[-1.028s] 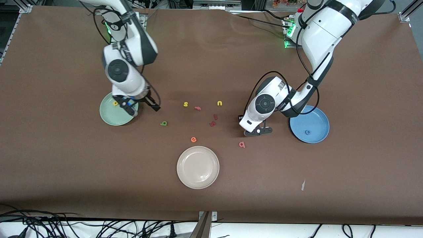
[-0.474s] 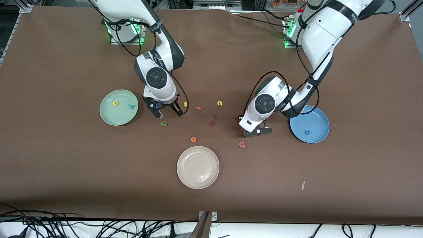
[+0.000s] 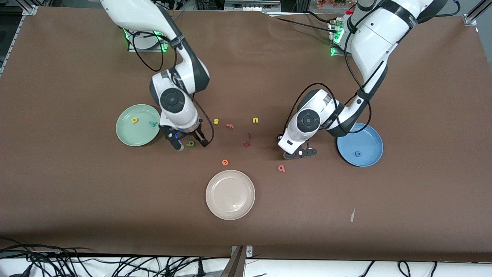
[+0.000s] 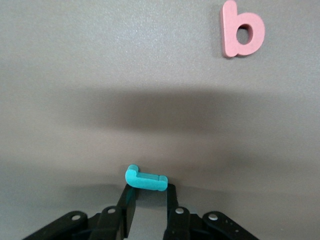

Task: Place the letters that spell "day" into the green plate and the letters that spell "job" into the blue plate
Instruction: 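Grasp the green 6 with the right gripper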

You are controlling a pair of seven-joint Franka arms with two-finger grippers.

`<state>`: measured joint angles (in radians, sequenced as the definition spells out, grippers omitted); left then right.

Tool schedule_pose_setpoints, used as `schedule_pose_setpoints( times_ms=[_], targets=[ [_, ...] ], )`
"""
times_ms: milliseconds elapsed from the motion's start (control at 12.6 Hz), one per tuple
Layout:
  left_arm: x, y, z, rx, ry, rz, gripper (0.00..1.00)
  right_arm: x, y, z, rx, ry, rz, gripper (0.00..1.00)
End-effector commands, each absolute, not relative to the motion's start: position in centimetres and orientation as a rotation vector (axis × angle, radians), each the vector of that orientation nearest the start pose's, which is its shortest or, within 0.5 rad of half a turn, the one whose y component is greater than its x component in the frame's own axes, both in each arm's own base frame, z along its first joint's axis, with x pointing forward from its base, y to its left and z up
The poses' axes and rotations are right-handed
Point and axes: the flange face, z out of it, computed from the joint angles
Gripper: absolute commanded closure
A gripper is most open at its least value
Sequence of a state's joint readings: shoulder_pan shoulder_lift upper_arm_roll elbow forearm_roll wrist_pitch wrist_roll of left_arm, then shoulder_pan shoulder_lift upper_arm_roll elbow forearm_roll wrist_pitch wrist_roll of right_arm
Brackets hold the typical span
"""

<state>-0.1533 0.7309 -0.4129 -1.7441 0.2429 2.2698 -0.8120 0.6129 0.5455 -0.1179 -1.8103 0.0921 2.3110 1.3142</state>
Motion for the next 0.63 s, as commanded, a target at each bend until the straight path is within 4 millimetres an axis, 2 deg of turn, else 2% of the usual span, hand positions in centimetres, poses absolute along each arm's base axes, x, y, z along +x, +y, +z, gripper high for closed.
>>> schedule_pose_setpoints(
  times_ms=[0,158,395,553],
  targets=[
    [56.6,-32.3,17.5,-3.103,-0.25,0.249,0.59,59.4,27.5,22.1,-2.9,1.291,0.064,0.06],
    [56.7,-32.1,17.7,-3.103,-0.304,0.26,0.53,59.1,27.6,20.0,-2.909,1.305,0.089,0.1],
    [56.8,-32.2,17.8,-3.075,-0.479,0.256,0.52,58.2,28.4,19.3,-2.886,1.339,0.136,0.11],
    [56.9,-32.3,17.9,-3.062,-0.556,0.25,0.52,57.1,28.6,17.7,-2.886,1.352,0.138,0.12]
  ],
)
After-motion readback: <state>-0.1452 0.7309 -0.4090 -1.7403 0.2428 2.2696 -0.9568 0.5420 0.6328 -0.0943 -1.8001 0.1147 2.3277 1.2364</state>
